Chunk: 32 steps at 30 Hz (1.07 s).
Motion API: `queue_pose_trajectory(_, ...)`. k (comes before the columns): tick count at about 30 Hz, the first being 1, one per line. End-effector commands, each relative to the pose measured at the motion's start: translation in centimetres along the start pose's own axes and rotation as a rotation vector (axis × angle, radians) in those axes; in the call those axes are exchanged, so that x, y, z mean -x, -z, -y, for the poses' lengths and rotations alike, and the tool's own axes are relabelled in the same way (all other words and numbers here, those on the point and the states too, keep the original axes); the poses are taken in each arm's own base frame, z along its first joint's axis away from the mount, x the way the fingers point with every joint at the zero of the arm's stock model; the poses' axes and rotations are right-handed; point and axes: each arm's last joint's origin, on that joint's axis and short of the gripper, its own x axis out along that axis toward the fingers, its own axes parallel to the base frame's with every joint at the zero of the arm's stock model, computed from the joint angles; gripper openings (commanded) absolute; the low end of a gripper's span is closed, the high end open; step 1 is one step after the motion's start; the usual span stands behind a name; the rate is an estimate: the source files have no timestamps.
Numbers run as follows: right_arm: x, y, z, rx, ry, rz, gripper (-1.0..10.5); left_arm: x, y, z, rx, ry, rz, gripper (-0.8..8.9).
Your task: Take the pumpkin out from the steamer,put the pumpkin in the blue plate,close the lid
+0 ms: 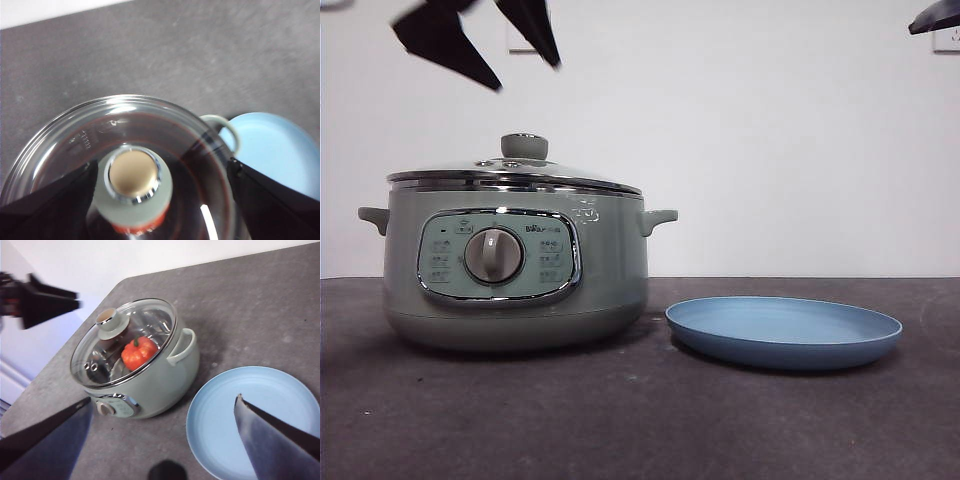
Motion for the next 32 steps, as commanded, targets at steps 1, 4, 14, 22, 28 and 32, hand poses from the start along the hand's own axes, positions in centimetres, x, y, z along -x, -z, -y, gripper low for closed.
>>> queue_pose_trajectory(1,0.0,-0.1,-0.1,-0.007,-0.007,0.002,4.7,-2.3,-0.1,-0.2,-0.022,-0.011,-0.042,4.37)
queue_pose_trajectory(4,0.0,-0.1,-0.1,-0.007,-0.007,0.001,4.7,-3.9,0.2,-0.5,-0.017,-0.026,-0.077,4.37)
queue_pose_trajectory(14,0.0,-0.1,-0.1,-0.008,-0.007,0.000,4.7,-5.6,0.9,-1.0,-0.030,-0.062,-0.136,4.36)
queue_pose_trajectory(22,0.0,-0.1,-0.1,-0.008,-0.006,0.000,4.7,-6.1,1.2,-1.1,-0.031,-0.074,-0.159,3.69)
queue_pose_trajectory(28,0.0,-0.1,-0.1,-0.008,-0.006,0.000,4.7,-6.2,1.3,-1.1,-0.052,-0.071,-0.171,1.86)
queue_pose_trajectory(32,0.0,-0.1,-0.1,-0.008,-0.007,0.000,4.7,-6.2,1.6,-1.1,-0.054,-0.069,-0.195,-0.19)
